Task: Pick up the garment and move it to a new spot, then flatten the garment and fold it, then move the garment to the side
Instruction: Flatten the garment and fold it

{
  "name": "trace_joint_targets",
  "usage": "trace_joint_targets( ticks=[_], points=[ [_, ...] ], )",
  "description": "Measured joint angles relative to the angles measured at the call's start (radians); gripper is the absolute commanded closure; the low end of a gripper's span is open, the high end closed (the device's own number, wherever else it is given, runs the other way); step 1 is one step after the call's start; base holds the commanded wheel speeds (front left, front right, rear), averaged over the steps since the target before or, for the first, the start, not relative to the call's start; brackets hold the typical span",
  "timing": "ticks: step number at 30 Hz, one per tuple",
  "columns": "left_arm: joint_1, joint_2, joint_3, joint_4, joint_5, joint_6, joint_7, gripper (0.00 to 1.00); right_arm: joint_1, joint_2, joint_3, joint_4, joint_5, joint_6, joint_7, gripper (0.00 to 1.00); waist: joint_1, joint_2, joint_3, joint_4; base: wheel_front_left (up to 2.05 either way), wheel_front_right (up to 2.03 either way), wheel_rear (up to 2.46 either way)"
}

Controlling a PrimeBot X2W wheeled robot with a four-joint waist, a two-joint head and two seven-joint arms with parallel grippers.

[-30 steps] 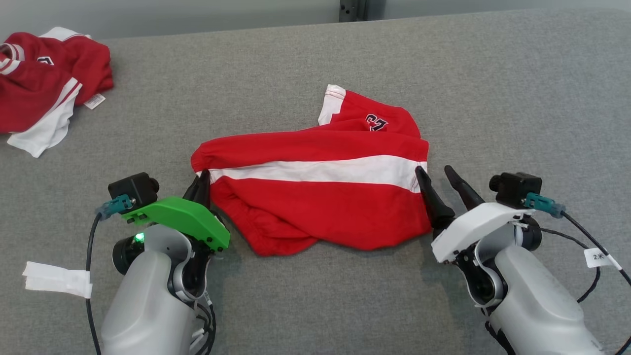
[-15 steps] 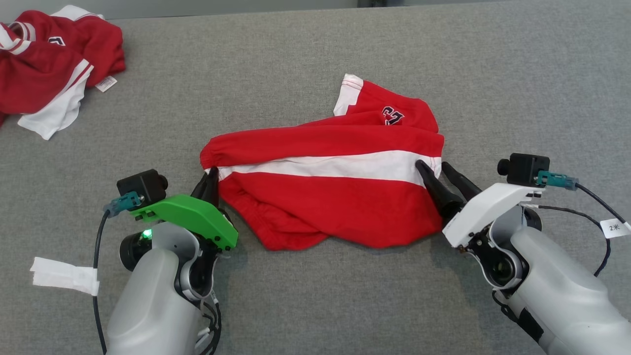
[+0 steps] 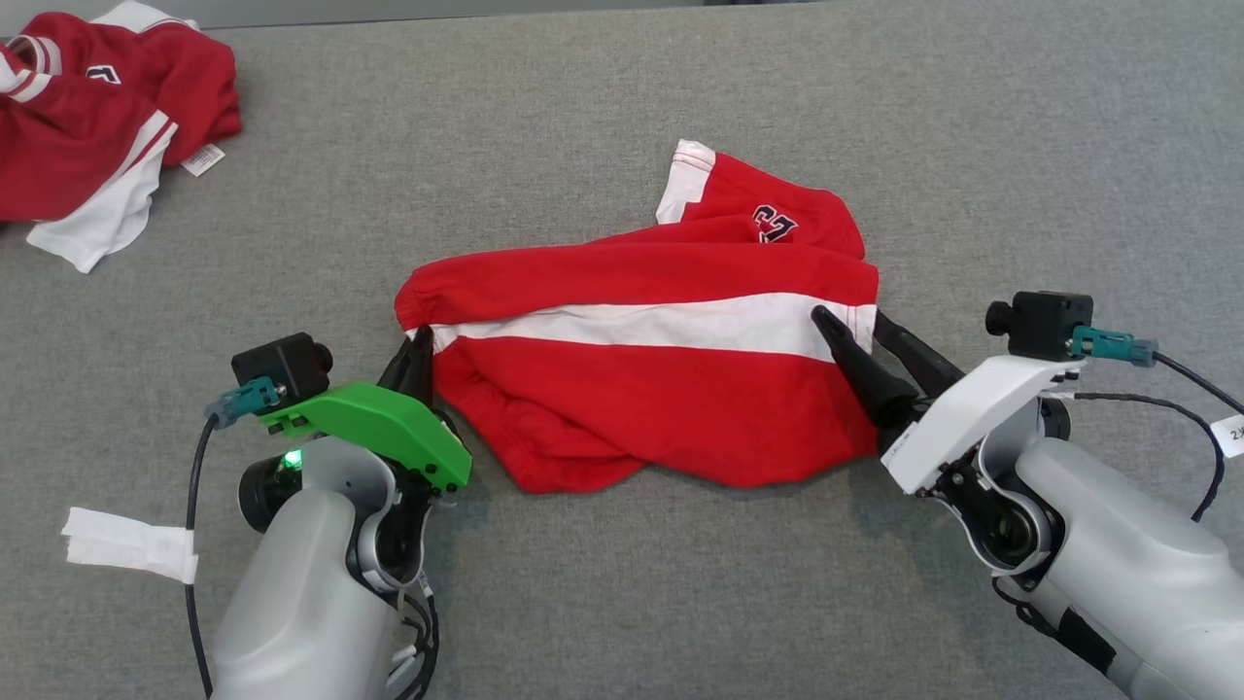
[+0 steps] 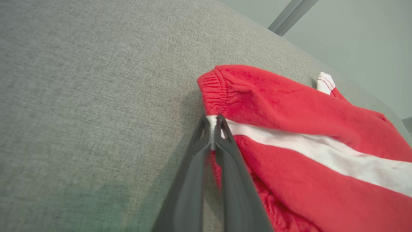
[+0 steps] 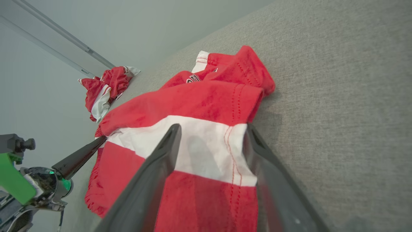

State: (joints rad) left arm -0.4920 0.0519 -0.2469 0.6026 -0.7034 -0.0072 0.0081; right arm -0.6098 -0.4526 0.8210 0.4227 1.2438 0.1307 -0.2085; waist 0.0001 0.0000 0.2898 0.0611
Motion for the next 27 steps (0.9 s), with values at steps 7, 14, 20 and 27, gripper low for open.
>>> trace_joint_targets(
  ticks=[7, 14, 20, 27],
  points=[
    [0.000, 0.001, -0.002, 0.002, -0.004, 0.000, -0.002, 1.00, -0.021, -0.033, 0.092, -0.010, 0.038, 0.000, -0.018, 0.77, 0.0000, 0.0000, -0.003, -0.008, 0.00, 0.00, 0.00],
    [-0.005, 0.005, -0.005, 0.002, -0.006, 0.000, -0.009, 1.00, -0.072, -0.031, 0.161, 0.052, 0.048, 0.000, -0.029, 1.00, -0.0001, 0.0000, 0.000, -0.006, 0.00, 0.00, 0.00],
    [-0.007, 0.008, -0.008, -0.010, -0.009, -0.012, -0.020, 1.00, -0.109, -0.022, 0.188, 0.086, 0.050, 0.000, -0.044, 1.00, 0.0000, 0.0000, -0.003, -0.003, 0.00, 0.00, 0.00],
    [0.016, 0.027, 0.008, -0.077, -0.037, -0.037, -0.040, 1.00, -0.113, -0.056, 0.153, 0.029, 0.026, 0.000, -0.053, 1.00, -0.0001, 0.0000, -0.033, -0.014, 0.00, 0.00, 0.00]
  ],
)
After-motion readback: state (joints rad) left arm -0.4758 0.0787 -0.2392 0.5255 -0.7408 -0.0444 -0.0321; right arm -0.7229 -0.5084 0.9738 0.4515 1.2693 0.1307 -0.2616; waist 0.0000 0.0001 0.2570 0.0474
